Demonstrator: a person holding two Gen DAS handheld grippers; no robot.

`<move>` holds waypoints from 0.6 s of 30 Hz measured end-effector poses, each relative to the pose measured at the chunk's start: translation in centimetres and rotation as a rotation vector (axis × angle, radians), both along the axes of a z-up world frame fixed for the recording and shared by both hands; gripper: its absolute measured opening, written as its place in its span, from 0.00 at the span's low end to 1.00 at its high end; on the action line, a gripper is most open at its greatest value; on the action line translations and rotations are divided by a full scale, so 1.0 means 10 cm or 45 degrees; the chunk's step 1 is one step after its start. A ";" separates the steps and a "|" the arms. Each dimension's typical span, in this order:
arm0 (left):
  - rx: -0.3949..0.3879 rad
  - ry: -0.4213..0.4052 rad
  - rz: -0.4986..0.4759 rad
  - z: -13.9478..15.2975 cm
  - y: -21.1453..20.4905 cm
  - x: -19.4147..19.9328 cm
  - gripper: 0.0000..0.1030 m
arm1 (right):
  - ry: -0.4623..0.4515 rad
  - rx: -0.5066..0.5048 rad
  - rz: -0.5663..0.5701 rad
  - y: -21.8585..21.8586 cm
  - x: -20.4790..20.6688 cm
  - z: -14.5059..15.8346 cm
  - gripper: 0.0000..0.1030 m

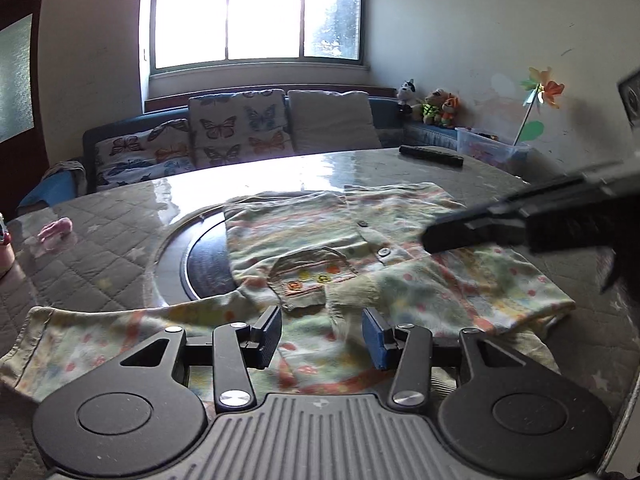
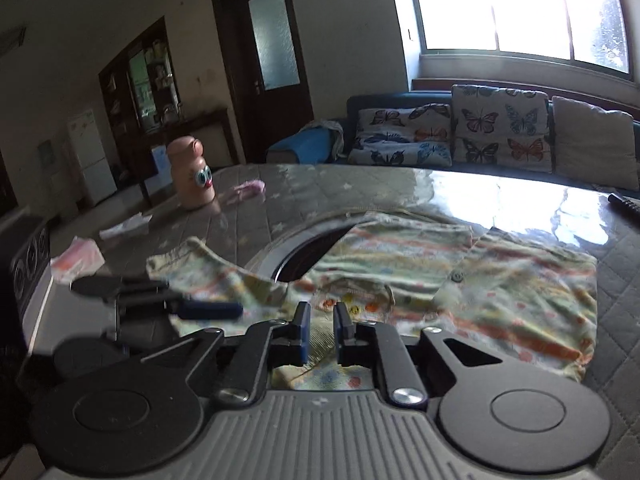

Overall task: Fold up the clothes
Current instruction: 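Lay the lifted sleeve across the shirt body and open the right gripper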

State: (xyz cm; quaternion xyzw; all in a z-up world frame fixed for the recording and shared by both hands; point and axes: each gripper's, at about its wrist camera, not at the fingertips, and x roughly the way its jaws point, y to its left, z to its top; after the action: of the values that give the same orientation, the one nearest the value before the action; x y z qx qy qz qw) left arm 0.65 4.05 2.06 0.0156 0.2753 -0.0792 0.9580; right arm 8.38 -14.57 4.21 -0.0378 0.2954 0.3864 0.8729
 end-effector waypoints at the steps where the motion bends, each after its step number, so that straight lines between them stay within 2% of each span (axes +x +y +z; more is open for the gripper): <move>1: 0.000 -0.002 0.001 0.01 0.00 0.01 0.47 | 0.007 -0.013 -0.014 -0.07 0.00 -0.02 0.20; 3: -0.004 -0.010 -0.006 0.03 -0.02 0.03 0.47 | 0.021 -0.044 -0.054 -0.21 -0.01 -0.07 0.20; 7: -0.015 -0.013 -0.050 0.04 -0.11 0.10 0.46 | 0.082 -0.136 -0.226 -0.62 0.05 -0.31 0.20; 12: -0.025 0.039 -0.066 -0.04 -0.20 0.29 0.46 | 0.153 -0.193 -0.348 -0.96 0.07 -0.54 0.18; 18: -0.101 0.124 -0.019 -0.11 -0.10 0.46 0.45 | 0.100 -0.203 -0.332 -1.04 0.09 -0.45 0.19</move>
State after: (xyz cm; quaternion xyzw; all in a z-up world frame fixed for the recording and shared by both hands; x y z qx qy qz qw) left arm 5.20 3.02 0.91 -0.0244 0.3181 -0.0980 0.9427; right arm 9.29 -24.96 -0.29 -0.0531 0.3616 0.2463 0.8976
